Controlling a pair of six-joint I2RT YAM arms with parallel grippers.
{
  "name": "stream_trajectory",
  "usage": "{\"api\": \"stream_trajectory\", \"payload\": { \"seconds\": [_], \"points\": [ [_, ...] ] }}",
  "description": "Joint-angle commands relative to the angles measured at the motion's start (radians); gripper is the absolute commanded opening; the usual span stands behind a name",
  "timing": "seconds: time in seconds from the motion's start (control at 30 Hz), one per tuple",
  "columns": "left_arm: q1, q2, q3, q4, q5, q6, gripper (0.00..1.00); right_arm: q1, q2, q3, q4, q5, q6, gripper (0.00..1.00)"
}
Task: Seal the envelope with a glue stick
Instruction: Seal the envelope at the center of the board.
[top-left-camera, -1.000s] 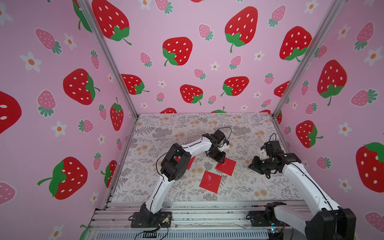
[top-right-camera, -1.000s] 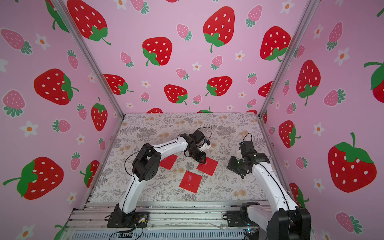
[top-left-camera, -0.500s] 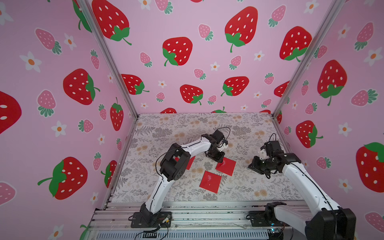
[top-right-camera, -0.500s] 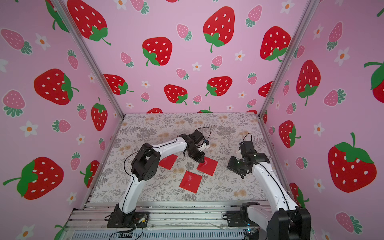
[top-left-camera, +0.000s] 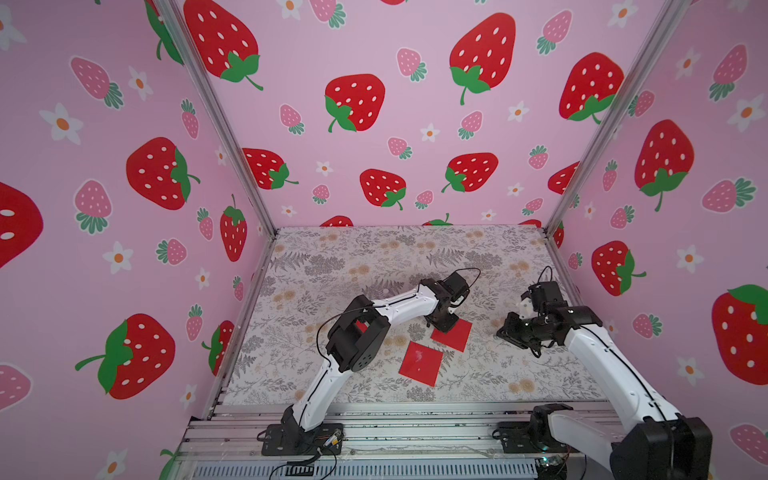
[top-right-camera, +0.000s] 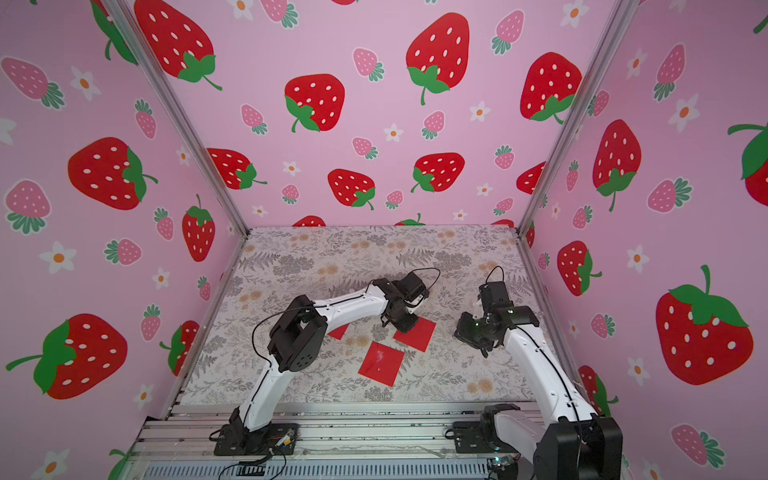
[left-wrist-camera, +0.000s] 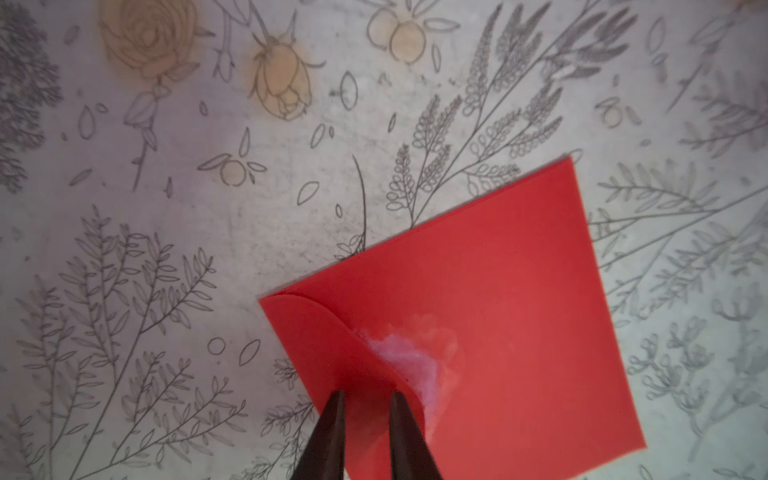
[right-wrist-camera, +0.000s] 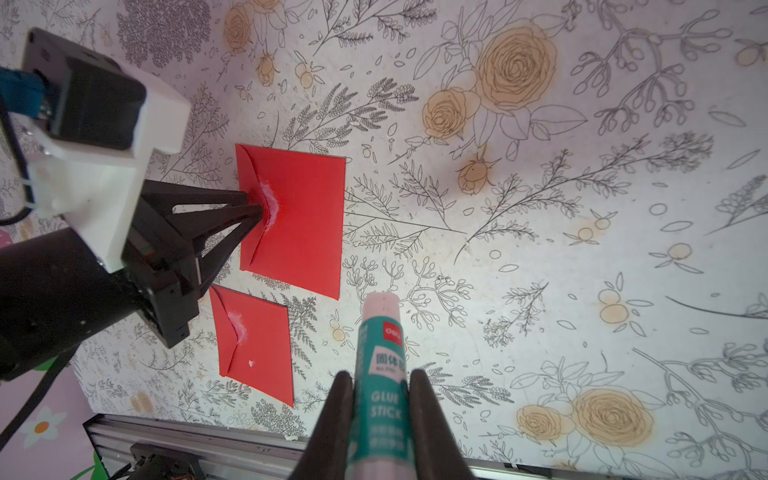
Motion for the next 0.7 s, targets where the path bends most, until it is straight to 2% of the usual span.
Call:
{"api": "stream_trajectory", "payload": {
  "seconds": [0.0,0.4,0.67],
  "points": [
    [-0.031,0.114,-0.04,-0.145,-0.058,-0.013,0.22,-0.006,-0.018,0.029,-0.008,0.0,-0.016,0.0],
    [-0.049,0.169,-0.03,-0.189,-0.079,-0.024,0.23,-0.006,-0.015,0.026,-0.003,-0.008,-0.021,0.0],
    [-0.015,0.003,-0.034,-0.082,-0.035,0.024,0.22,-0.006,-0.009,0.035,-0.009,-0.002,-0.022,0.0]
  ]
}}
